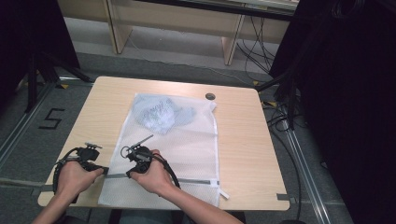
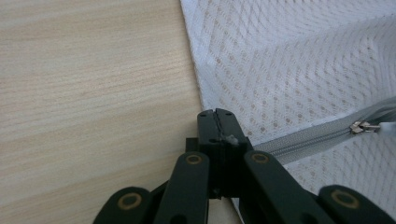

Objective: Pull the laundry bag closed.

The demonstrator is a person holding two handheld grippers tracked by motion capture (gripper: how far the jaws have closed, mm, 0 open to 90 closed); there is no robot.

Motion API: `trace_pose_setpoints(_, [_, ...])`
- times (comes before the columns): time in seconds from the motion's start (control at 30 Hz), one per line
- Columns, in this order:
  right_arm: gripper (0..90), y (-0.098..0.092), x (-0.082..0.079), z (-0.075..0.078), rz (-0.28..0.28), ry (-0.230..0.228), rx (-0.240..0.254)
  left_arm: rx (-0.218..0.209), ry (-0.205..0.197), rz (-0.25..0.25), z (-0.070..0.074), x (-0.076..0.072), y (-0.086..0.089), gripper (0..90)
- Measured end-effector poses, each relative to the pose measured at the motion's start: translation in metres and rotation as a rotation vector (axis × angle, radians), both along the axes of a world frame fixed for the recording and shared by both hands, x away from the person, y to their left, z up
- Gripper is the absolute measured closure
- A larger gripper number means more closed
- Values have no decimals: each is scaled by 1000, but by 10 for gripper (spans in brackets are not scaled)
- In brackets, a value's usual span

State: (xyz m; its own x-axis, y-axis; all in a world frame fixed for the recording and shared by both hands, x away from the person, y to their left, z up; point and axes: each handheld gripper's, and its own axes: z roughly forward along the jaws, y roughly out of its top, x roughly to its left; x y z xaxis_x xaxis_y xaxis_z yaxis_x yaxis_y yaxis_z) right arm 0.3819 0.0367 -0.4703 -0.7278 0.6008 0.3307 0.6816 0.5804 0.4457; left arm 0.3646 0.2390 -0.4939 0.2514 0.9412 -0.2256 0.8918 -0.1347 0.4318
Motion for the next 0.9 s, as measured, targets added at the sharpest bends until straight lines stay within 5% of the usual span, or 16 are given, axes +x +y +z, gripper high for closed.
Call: trace_pose_setpoints(0.9, [870,-27,2,0,-39,12,-20,-1,1,0,0,0,1,900])
